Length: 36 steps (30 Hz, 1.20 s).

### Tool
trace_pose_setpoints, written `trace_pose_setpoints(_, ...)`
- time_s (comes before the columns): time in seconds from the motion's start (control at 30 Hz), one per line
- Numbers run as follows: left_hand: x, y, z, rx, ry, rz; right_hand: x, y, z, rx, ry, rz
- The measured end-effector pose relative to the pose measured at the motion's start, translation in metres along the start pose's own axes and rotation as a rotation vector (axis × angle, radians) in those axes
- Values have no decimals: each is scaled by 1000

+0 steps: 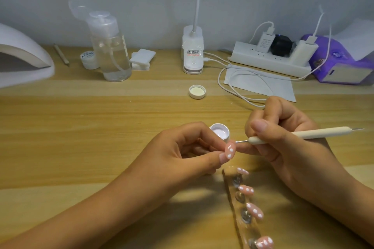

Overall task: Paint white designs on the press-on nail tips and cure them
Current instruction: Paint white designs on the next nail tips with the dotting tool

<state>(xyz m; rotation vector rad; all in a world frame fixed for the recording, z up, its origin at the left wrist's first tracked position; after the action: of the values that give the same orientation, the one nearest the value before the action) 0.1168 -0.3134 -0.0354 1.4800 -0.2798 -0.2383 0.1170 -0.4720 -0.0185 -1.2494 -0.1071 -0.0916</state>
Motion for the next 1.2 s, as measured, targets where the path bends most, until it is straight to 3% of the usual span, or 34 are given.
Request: trace_pose_setpoints(1.2,0,1,0,24,6,-2,-1,2,1,-58,-23,0)
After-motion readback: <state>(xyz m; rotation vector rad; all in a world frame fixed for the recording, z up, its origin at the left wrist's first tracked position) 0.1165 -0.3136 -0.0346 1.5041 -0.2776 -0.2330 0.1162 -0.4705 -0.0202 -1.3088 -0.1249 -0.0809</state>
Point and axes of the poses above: each hand's wrist, its own x-axis towards the middle knuckle, its own z-axis out of the palm, y = z × x, the point moved 5 cm from there along x, towards the middle knuckle, and after that the axes turned 13 degrees about y, right-handed, at the moved point
